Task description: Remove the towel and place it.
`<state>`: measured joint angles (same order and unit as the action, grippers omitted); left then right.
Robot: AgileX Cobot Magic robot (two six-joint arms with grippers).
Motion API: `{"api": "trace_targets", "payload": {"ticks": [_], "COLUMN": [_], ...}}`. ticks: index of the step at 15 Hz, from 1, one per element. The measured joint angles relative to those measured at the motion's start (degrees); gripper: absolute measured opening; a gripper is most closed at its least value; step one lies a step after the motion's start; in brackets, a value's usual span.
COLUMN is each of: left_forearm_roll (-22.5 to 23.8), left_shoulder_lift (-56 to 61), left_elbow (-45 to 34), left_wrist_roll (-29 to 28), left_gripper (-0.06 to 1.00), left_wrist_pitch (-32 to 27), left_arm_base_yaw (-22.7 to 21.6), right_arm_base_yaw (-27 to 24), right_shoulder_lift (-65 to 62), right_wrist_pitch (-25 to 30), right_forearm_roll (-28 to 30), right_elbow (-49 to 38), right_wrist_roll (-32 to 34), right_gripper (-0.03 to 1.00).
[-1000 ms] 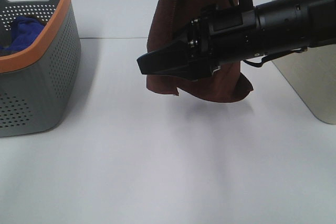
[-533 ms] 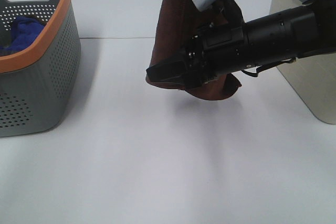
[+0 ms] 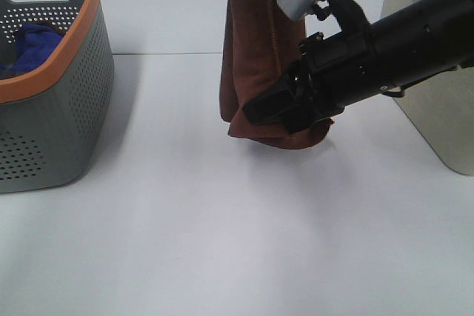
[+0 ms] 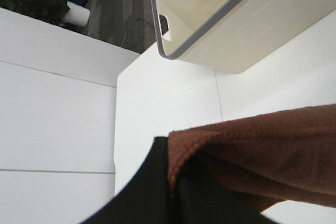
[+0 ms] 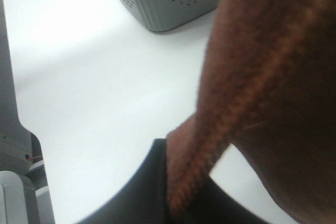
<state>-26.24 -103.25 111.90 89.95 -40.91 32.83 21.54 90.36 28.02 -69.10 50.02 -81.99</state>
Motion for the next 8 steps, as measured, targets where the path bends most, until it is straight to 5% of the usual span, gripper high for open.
{"api": "trace_targets", "payload": {"ticks": [3, 8], "left_forearm_roll": [7.3, 20.5], "left_shoulder_lift": [0.0, -2.1], "left_elbow": [0.0, 0.0], "left_wrist_roll": [-13.2, -34.9], "left_gripper": [0.00, 0.00], "left_wrist_pitch": [-2.9, -6.5], "left_arm_base_yaw": [-0.1, -0.1], "right_arm_base_yaw": [0.0, 0.0], "right_shoulder_lift": [-6.6, -12.0], "right_wrist_pitch": [-3.0, -14.2], "right_forearm_roll": [12.5, 33.7], "right_elbow": [0.0, 0.0], "right_wrist_roll": [8.3, 10.1], "right_gripper": [0.00, 0.00]}}
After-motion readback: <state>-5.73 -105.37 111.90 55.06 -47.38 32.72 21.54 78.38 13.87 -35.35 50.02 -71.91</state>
